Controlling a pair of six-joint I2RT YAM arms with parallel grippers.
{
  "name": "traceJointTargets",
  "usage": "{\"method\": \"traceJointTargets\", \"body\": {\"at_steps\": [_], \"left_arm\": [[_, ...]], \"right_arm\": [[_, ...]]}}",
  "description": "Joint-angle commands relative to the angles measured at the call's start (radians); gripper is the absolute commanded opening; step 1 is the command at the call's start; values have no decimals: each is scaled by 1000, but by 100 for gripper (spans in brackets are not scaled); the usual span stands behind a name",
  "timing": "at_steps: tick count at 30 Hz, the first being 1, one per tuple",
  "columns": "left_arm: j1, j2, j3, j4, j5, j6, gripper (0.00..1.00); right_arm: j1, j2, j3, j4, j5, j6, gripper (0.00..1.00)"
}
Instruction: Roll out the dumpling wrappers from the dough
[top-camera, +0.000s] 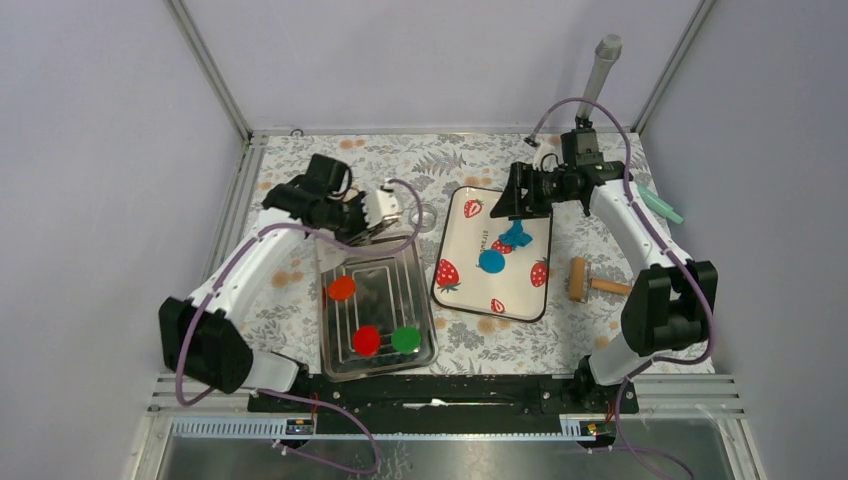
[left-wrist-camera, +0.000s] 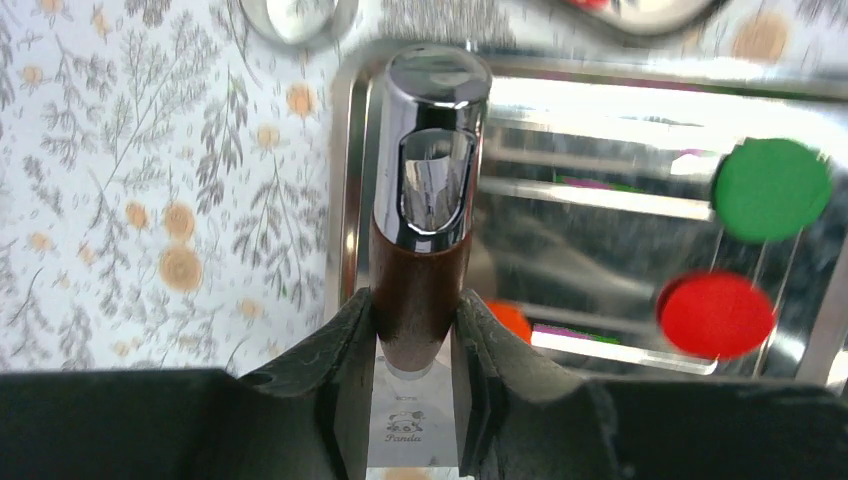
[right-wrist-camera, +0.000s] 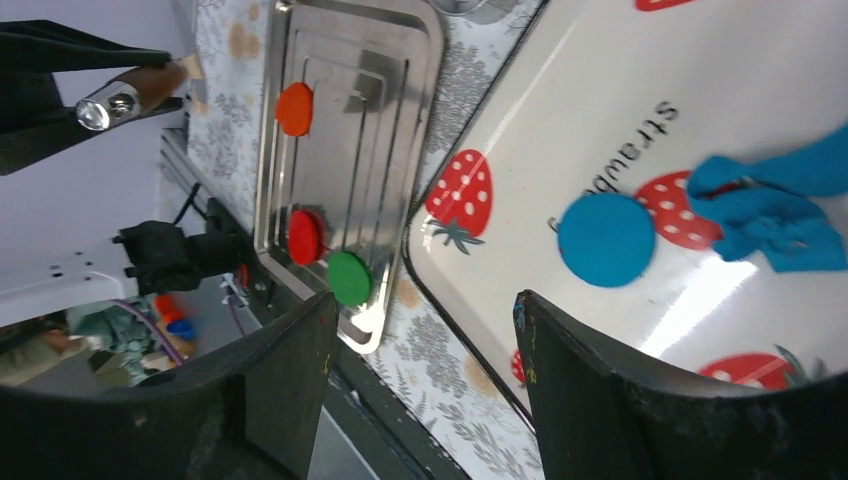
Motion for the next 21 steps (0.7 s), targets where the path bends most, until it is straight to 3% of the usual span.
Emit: {"method": "traceJointTargets", "body": {"at_steps": [1,8,21], "left_arm": [[-105,130,156,136,5,-303,0],[-216,303,330,220,-76,-634,0],[-273,384,419,281,34,-918,0]], "right_arm": [[76,64,77,75,-91,126,73],[129,150,89,299,-181,340,82],[194,204,105,370,-223,353,72]]}}
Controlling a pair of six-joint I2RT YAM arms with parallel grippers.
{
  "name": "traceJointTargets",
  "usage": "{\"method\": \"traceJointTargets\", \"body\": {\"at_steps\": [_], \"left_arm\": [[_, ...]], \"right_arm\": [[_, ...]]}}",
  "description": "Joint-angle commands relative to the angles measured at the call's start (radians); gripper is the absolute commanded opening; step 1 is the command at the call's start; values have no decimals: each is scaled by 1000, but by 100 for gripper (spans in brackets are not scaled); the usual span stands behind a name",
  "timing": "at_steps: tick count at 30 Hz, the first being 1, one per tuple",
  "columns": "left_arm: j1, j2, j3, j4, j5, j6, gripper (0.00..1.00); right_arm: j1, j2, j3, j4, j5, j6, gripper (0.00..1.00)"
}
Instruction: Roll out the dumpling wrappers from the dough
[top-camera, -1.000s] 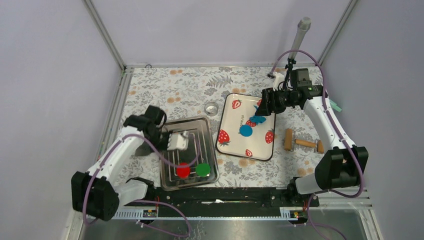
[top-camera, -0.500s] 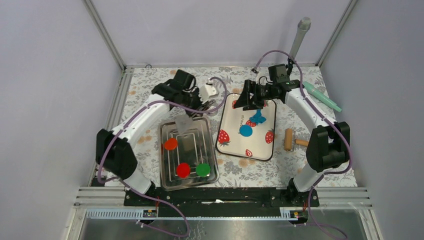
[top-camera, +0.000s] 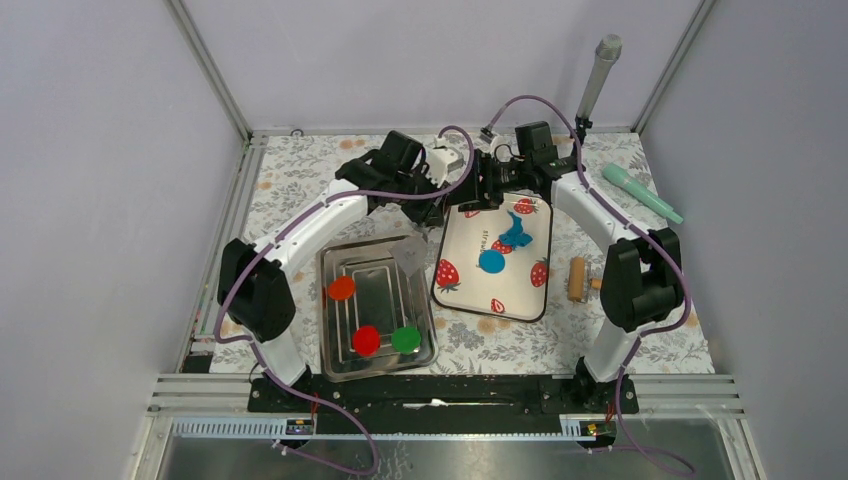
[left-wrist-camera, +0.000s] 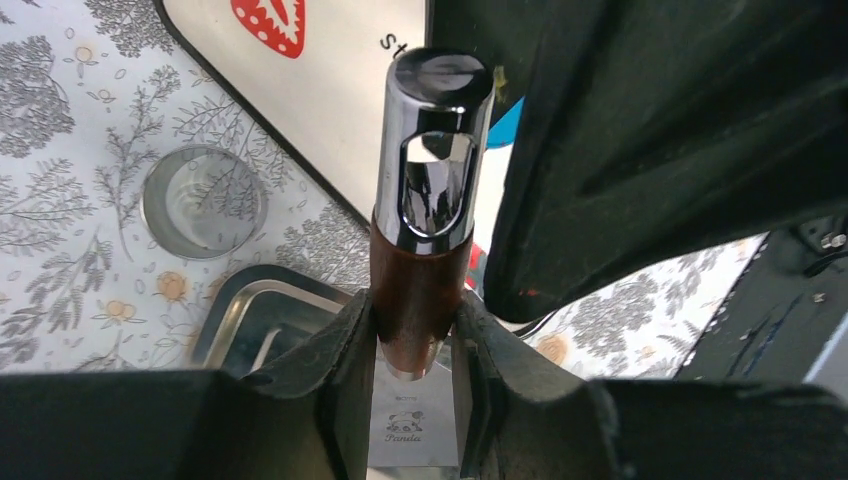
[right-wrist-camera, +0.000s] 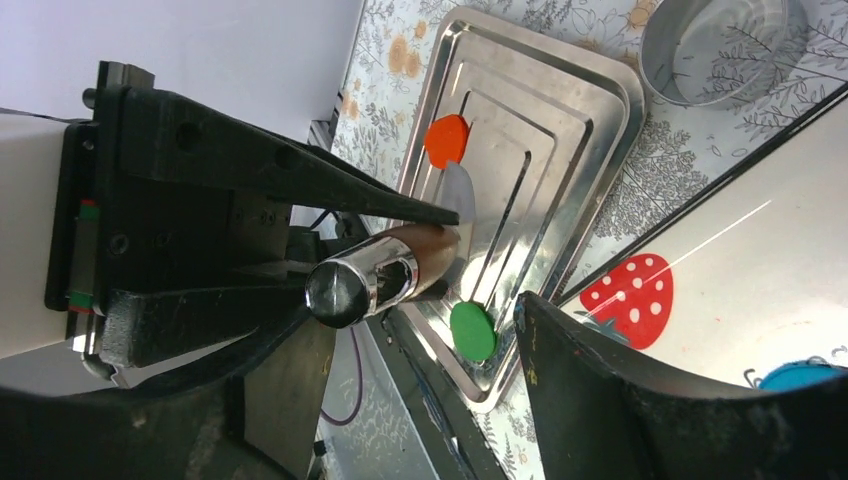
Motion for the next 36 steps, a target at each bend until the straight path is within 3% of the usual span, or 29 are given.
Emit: {"method": "traceJointTargets", "body": {"at_steps": [1,12,15,18,19,21,24,29,32,36], "left_arm": [[3,-6,51,79,94,-153,0],[3,-5,60,115,152,-220,0],[4,-6,59,119,148,-226,0],[3,-8,51,119,137,-220,0],[5,-10,48,116,126,-211,10],[11,-21,28,113,104,-183,31],[56,-60,-39,136,196,-102,44],[170,-162,-224,278,412,75,50],[172,-156,-204,182,506,204,51],[167,-109,-149,108,607,233,51]], "right_arm": [[15,-3,10,59,-22,14,71],[69,5,15,58,79,2,48],[69,7,10,58,79,3,35],[69,2,11,61,63,-4,9],[69,-3,14,59,61,-8,0],[65,-15,14,58,58,-14,0],[49,-40,8,60,38,-16,0],[13,-82,-21,76,-26,-15,0],[1,-109,-45,105,-85,-22,0],[-1,-133,-62,108,-135,-59,0]]}}
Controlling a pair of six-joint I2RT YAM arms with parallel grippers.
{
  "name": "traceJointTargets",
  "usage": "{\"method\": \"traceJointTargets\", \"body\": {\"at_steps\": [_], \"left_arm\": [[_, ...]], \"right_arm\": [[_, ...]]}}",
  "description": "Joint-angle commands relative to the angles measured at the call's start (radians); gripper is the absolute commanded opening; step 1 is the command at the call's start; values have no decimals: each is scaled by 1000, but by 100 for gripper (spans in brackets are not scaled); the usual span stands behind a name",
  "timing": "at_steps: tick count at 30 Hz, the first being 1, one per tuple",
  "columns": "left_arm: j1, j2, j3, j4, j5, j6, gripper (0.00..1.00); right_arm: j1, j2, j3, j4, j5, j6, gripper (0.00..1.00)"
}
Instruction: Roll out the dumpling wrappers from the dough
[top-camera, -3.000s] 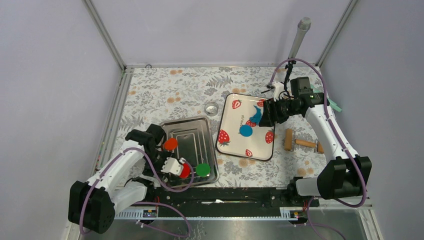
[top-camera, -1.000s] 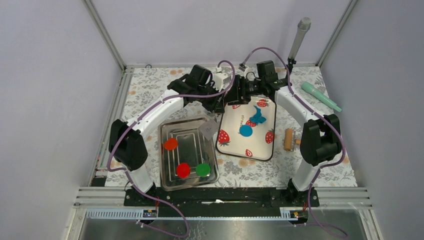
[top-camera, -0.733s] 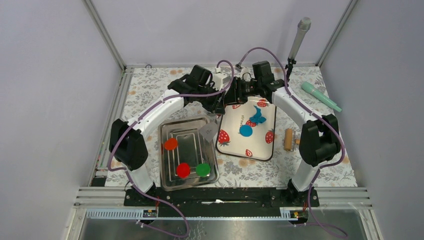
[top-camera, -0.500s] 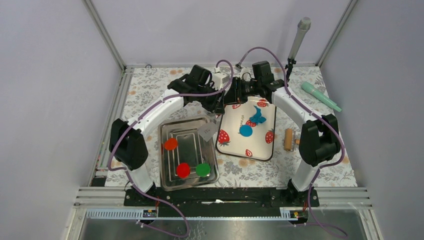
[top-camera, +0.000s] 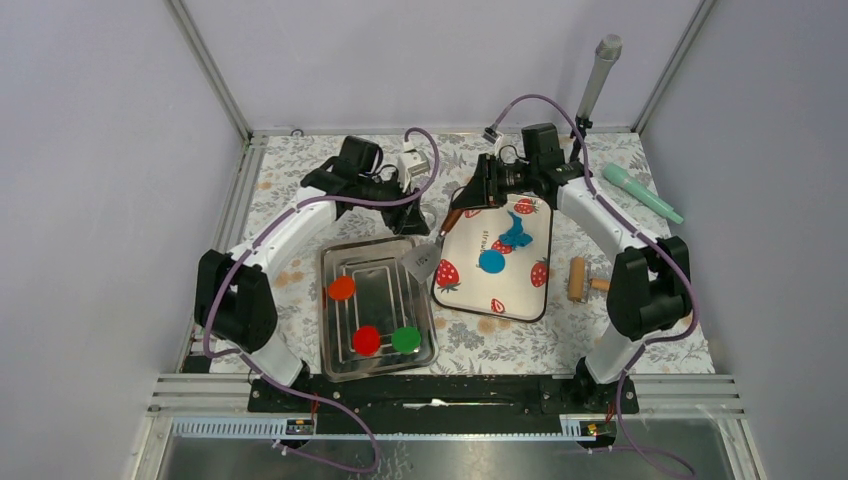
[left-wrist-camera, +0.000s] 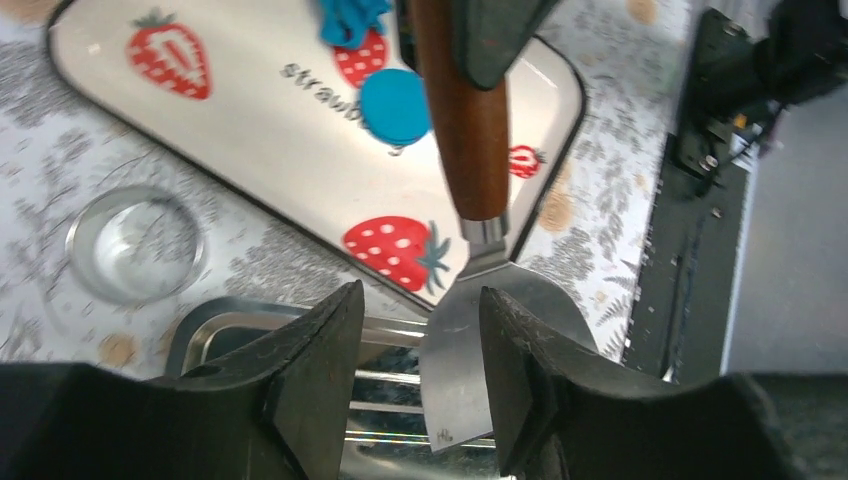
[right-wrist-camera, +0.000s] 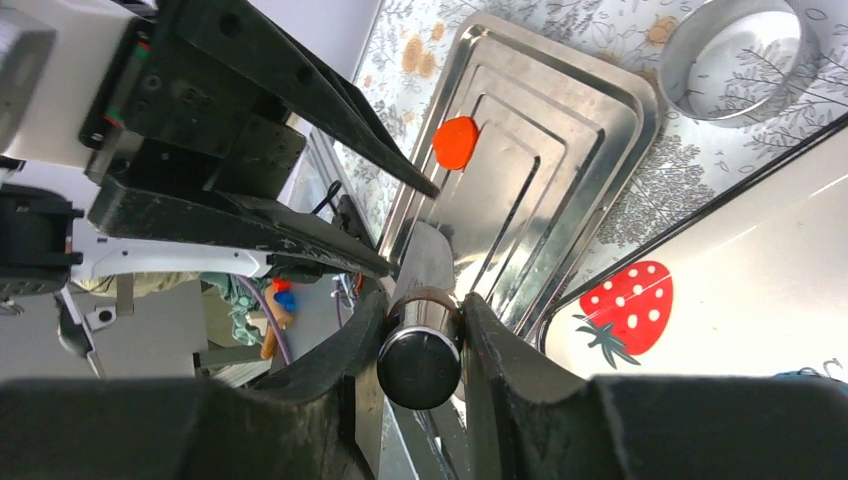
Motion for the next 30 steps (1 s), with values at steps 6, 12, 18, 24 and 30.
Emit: {"method": "traceJointTargets", "body": {"at_steps": [6,12,18,24,30], "left_arm": [[-55,70,138,-181,271,202,50],[-78,88,144,-215,265,228,39],[-78,109,156,-217,255,228,25],[-79,128,168,-216,261,212,0],[-99,122,186,-296,225,297,0]], "right_arm": [[-2,-112,-28,76,-137,-37,0],[-10,-117,-27,78,-146,-36,0],[-19,-130,-38,77,-147,-38,0],[-23,-144,-57,59,-134,-54,0],[-23,-111,49,-274,-93,-321,33]]}}
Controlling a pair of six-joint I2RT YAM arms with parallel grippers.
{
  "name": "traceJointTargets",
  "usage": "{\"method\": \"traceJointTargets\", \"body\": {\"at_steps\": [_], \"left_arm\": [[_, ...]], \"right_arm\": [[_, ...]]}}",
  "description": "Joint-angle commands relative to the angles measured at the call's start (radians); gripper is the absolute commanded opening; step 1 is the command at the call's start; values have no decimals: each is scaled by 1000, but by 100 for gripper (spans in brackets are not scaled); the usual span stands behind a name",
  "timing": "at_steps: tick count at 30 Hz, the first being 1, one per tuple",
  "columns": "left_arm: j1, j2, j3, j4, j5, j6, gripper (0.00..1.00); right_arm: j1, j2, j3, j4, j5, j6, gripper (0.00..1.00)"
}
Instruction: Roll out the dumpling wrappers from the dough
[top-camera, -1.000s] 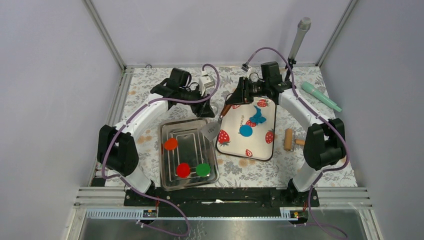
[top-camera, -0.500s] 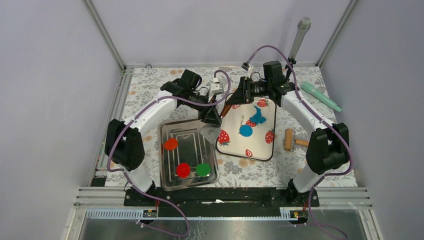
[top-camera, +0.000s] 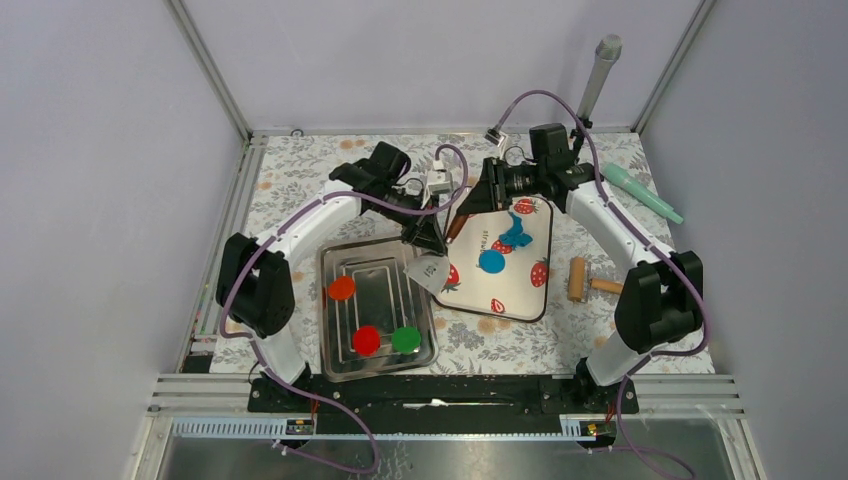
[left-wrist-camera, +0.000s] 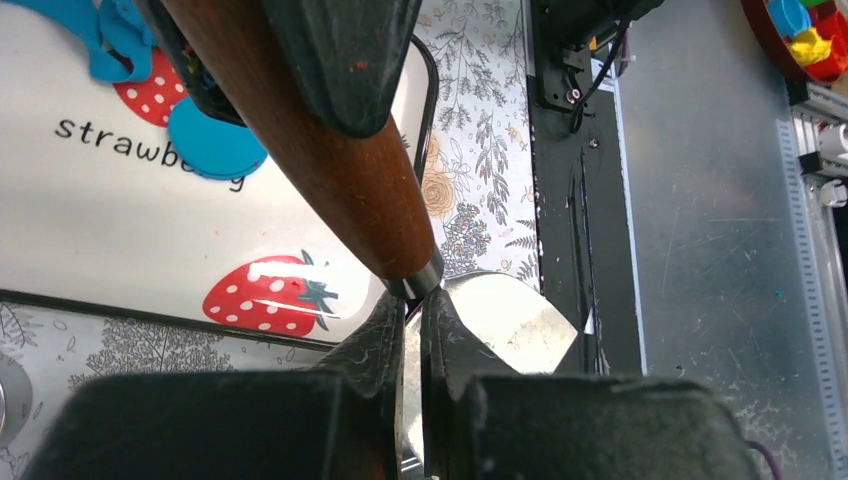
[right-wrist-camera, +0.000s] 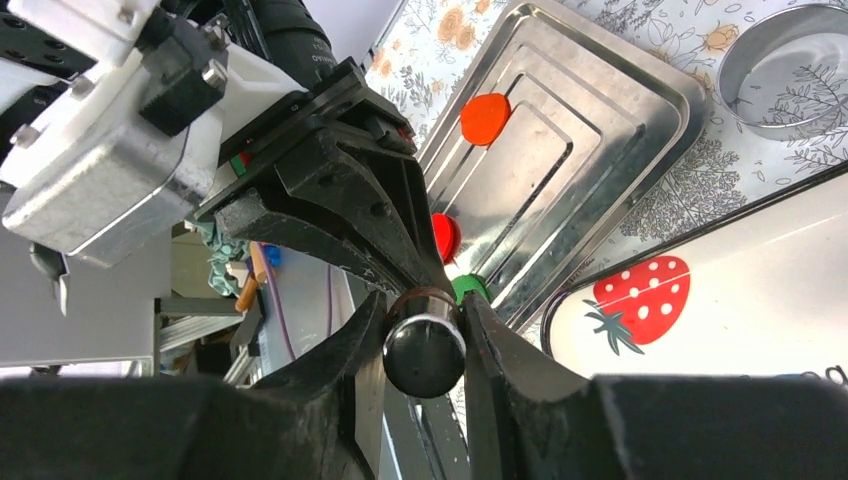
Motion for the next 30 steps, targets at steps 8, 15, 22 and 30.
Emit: {"method": "traceJointTargets", "body": {"at_steps": [8,15,22,30], "left_arm": [[-57,1,96,-186,-105,220,0],[-66,23,133,-231,-98,232,0],[-67,99,247,-387,-53,329,0],[-67,120,283,-413,-40,348,0]], "right_arm": [[-1,94,251,-569,38,-457,61],[21,103,243,-556,7,-472,66],[47,116,245,-557,-65,-574,66],[54,167,291,-635,-109,-700,50]]}}
